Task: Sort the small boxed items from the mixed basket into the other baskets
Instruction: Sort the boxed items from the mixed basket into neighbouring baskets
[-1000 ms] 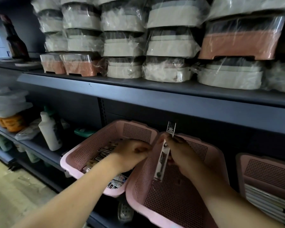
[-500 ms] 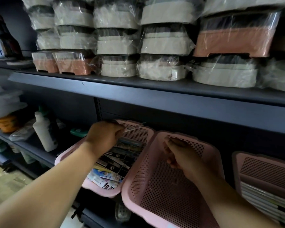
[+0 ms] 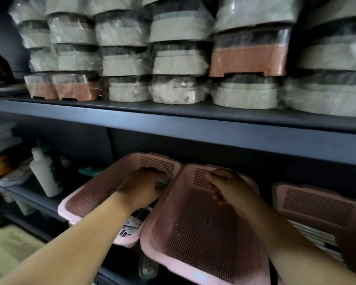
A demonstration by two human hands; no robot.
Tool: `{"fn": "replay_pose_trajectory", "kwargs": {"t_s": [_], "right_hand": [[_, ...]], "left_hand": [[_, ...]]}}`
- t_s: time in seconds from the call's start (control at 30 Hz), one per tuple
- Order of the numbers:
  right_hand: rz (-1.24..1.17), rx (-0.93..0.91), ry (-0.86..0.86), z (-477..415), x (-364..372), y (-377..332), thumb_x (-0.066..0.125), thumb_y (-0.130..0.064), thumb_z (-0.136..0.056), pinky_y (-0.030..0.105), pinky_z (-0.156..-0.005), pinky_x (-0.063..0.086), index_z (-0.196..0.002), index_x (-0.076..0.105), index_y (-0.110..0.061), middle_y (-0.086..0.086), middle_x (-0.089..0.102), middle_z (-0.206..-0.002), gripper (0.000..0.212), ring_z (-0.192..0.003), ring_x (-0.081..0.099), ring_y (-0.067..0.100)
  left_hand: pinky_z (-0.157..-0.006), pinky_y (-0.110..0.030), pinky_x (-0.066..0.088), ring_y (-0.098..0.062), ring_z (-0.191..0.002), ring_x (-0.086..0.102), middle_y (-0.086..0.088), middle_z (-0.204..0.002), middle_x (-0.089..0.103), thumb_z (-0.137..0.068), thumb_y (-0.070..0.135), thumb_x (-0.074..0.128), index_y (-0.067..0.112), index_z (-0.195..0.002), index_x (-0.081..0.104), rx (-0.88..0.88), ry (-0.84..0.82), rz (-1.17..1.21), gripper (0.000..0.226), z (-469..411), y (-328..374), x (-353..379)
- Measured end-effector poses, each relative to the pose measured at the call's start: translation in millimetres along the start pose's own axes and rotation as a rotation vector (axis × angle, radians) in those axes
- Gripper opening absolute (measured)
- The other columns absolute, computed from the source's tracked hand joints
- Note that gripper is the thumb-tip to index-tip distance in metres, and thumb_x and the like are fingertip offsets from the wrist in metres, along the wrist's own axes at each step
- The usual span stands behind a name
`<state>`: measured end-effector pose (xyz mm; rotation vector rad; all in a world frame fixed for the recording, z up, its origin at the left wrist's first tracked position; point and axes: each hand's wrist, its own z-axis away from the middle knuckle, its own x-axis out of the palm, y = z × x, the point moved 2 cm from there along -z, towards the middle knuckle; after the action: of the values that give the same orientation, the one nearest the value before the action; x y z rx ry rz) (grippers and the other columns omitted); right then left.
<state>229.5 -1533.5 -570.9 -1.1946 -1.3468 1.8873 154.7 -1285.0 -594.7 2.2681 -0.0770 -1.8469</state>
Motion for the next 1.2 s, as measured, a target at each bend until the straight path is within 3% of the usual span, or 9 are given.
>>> {"fn": "replay_pose_trajectory", "kwargs": {"t_s": [0.2, 0.37, 0.5, 0.6, 0.67, 0.8, 0.9, 1.1, 1.2], "right_hand": [[0.176, -0.1, 0.087, 18, -59, 13, 0.057, -0.044, -0.099, 0.026, -0.069, 0.049, -0.099, 0.065, -0.035, -0.005, 0.069, -0.091, 0.012, -0.083, 0.066, 0.012], [0.169, -0.067, 0.244, 53, -132, 45, 0.064, -0.024, -0.096, 0.017, -0.052, 0.045, -0.084, 0.067, -0.023, -0.001, 0.066, -0.074, 0.012, -0.061, 0.061, 0.006], [0.27, 0.004, 0.372, 93, -198, 79, 0.065, -0.031, -0.091, 0.031, -0.074, 0.053, -0.092, 0.072, -0.025, 0.0, 0.069, -0.086, 0.01, -0.081, 0.067, 0.013], [0.361, 0.009, 0.455, 132, -246, 104, 0.065, -0.026, -0.084, 0.03, -0.074, 0.045, -0.085, 0.071, -0.023, -0.002, 0.068, -0.087, 0.006, -0.083, 0.064, 0.016], [0.47, 0.049, 0.499, 162, -275, 119, 0.064, -0.017, -0.086, 0.032, -0.074, 0.046, -0.088, 0.072, -0.017, 0.002, 0.071, -0.088, 0.009, -0.084, 0.064, 0.015], [0.58, 0.247, 0.595, 216, -332, 157, 0.06, -0.028, -0.092, 0.033, -0.079, 0.053, -0.094, 0.073, -0.025, 0.001, 0.074, -0.097, 0.013, -0.091, 0.069, 0.021], [0.608, 0.293, 0.647, 253, -366, 177, 0.059, -0.025, -0.097, 0.021, -0.081, 0.045, -0.108, 0.07, -0.025, -0.002, 0.069, -0.119, 0.016, -0.102, 0.065, 0.02], [0.466, 0.425, 0.694, 287, -404, 217, 0.05, -0.033, -0.1, 0.022, -0.065, 0.041, -0.1, 0.063, -0.03, -0.005, 0.066, -0.094, 0.013, -0.079, 0.057, 0.008], [0.383, 0.332, 0.687, 282, -405, 227, 0.058, -0.043, -0.097, 0.025, -0.091, 0.043, -0.12, 0.057, -0.049, -0.019, 0.062, -0.112, 0.024, -0.102, 0.058, 0.005]], "left_hand": [[-0.103, -0.032, 0.048, -0.019, -0.126, 0.058, 0.008, -0.138, 0.062, -0.096, 0.055, 0.056, 0.037, -0.137, 0.058, 0.167, 0.085, -0.018, 0.045, -14, 102, 1], [-0.091, -0.024, 0.042, -0.013, -0.127, 0.058, 0.017, -0.141, 0.059, -0.098, 0.051, 0.061, 0.046, -0.138, 0.056, 0.303, 0.091, 0.13, 0.04, -24, 207, 17], [-0.103, -0.028, 0.046, -0.016, -0.13, 0.056, 0.009, -0.145, 0.058, -0.097, 0.049, 0.066, 0.038, -0.141, 0.058, 0.39, 0.013, 0.233, 0.046, -32, 295, 40], [-0.11, -0.03, 0.044, -0.018, -0.134, 0.054, 0.011, -0.149, 0.056, -0.096, 0.052, 0.065, 0.035, -0.145, 0.055, 0.488, 0.036, 0.213, 0.053, -31, 363, 56], [-0.105, -0.033, 0.046, -0.017, -0.129, 0.057, 0.012, -0.141, 0.061, -0.094, 0.054, 0.063, 0.036, -0.137, 0.061, 0.556, 0.043, 0.2, 0.047, -28, 407, 65], [-0.095, -0.036, 0.052, -0.022, -0.117, 0.061, 0.007, -0.128, 0.066, -0.09, 0.048, 0.065, 0.033, -0.128, 0.064, 0.683, -0.036, 0.263, 0.04, -11, 482, 88], [-0.095, -0.032, 0.051, -0.021, -0.12, 0.06, 0.007, -0.133, 0.065, -0.093, 0.044, 0.065, 0.032, -0.131, 0.064, 0.738, -0.092, 0.286, 0.04, 2, 527, 107], [-0.101, -0.031, 0.048, -0.02, -0.127, 0.056, 0.005, -0.138, 0.06, -0.097, 0.044, 0.063, 0.031, -0.134, 0.062, 0.747, -0.239, 0.242, 0.039, 15, 579, 144], [-0.103, -0.031, 0.047, -0.022, -0.128, 0.055, 0.003, -0.139, 0.059, -0.096, 0.046, 0.06, 0.033, -0.137, 0.061, 0.699, -0.246, 0.207, 0.043, 14, 593, 157]]}}
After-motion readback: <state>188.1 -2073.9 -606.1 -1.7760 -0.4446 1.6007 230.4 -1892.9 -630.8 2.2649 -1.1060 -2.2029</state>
